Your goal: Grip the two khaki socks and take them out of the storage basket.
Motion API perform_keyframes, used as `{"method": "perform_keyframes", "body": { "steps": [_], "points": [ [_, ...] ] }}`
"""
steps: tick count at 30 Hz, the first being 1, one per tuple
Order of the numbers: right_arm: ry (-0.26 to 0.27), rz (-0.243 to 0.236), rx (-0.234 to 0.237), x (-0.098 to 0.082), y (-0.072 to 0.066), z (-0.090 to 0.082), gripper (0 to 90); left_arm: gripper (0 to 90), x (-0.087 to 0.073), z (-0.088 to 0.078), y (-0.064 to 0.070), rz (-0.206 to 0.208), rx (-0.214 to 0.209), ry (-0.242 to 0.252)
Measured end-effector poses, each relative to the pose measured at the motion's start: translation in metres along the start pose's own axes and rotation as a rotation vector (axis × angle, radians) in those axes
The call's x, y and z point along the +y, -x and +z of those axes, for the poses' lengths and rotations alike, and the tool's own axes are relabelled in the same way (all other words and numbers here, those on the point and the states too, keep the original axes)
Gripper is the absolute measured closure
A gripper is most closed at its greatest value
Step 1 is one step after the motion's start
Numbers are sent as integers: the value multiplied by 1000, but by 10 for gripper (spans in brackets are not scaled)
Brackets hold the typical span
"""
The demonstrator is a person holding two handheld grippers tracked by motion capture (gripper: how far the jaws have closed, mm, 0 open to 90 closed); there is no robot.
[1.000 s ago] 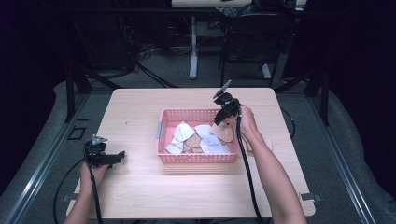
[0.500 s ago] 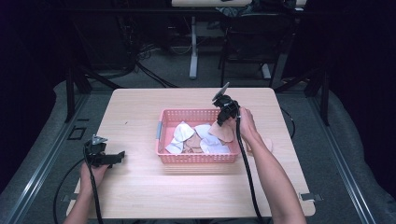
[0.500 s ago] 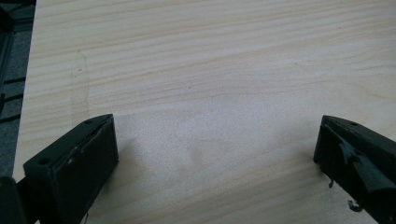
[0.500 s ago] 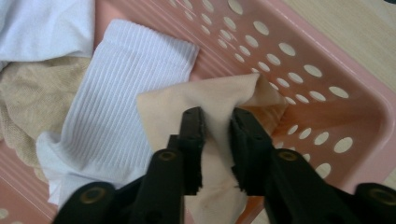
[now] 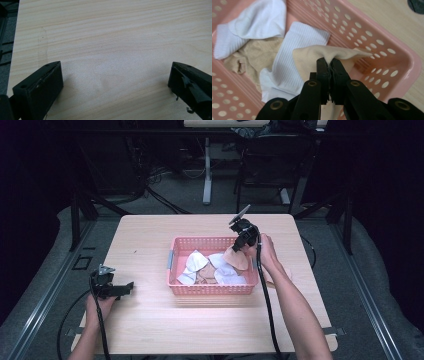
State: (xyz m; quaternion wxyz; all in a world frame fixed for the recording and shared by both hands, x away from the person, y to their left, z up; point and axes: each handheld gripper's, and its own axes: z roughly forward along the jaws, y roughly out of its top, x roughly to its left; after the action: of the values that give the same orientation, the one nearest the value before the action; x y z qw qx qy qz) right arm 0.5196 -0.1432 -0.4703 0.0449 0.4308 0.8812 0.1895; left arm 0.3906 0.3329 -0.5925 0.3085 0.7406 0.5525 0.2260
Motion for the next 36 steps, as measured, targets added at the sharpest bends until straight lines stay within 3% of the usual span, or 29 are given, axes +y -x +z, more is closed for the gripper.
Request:
{"method": "perform_keyframes", "body": {
  "steps": [5, 6, 15, 17, 29, 36],
  "points": [
    [20, -25, -4, 0, -6, -12, 866, 0, 0, 1, 0, -1, 1, 5],
    [51, -11, 21, 0, -8, -19, 866, 0, 0, 1, 0, -1, 2, 5],
    [98, -23, 46, -3, -11, -36, 866, 0, 0, 0, 0, 0, 0, 0],
    [78, -41, 42, -3, -11, -41, 866, 0, 0, 0, 0, 0, 0, 0],
    [119, -41, 61, -3, -16, -65, 866, 0, 0, 0, 0, 0, 0, 0],
    [111, -56, 51, -5, -18, -73, 866, 0, 0, 0, 0, 0, 0, 0]
  ]
}}
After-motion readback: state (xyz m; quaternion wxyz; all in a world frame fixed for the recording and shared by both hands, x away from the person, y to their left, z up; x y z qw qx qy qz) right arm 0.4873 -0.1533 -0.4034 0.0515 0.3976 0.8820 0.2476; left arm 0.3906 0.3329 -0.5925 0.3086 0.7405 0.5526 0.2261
